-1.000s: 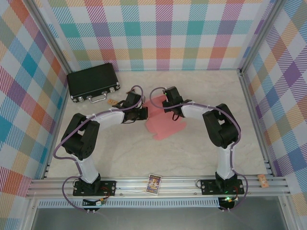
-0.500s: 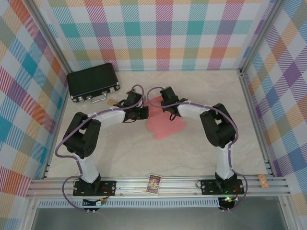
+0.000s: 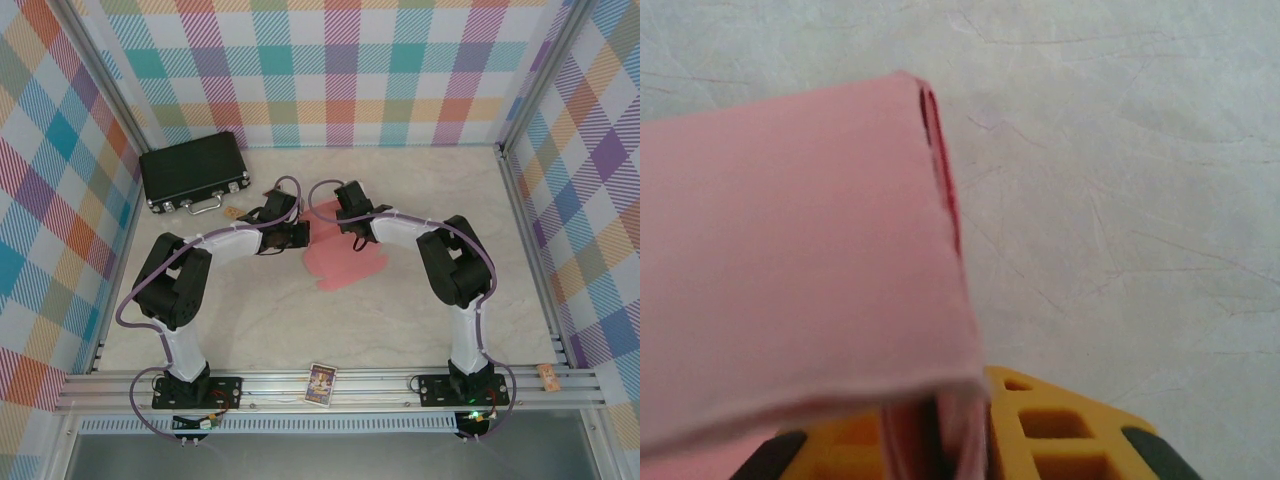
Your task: Fold the paper box
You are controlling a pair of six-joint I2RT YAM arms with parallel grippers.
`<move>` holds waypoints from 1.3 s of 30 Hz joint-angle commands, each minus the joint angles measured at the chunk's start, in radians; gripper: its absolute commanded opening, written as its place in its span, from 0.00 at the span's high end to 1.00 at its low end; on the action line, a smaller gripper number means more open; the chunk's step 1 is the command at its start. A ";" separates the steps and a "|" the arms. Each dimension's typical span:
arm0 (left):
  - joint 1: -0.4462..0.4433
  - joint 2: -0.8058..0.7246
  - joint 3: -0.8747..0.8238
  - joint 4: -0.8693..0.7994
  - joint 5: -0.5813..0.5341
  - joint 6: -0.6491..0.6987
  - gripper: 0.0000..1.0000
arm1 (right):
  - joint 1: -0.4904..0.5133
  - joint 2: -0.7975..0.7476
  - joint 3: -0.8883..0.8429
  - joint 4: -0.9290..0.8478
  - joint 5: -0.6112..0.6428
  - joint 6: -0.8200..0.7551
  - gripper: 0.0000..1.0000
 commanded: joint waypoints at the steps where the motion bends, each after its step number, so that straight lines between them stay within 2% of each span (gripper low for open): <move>1: -0.011 0.019 0.014 -0.031 0.031 0.011 1.00 | 0.009 0.002 -0.038 -0.048 -0.073 0.020 0.78; 8: -0.011 0.011 0.005 -0.041 0.006 0.019 1.00 | 0.011 -0.052 -0.076 -0.061 -0.079 0.008 0.67; 15: -0.011 0.013 0.005 -0.045 0.002 0.022 1.00 | 0.008 -0.104 -0.125 -0.049 -0.096 0.017 0.44; 20: -0.011 0.013 0.003 -0.050 -0.006 0.028 1.00 | -0.003 -0.140 -0.160 -0.044 -0.106 0.014 0.36; 33: -0.011 -0.001 0.003 -0.048 -0.006 0.006 1.00 | -0.047 -0.368 -0.309 -0.033 -0.244 0.007 0.28; 39: -0.011 -0.014 -0.012 -0.020 -0.019 -0.095 1.00 | -0.148 -0.532 -0.452 -0.020 -0.435 0.113 0.28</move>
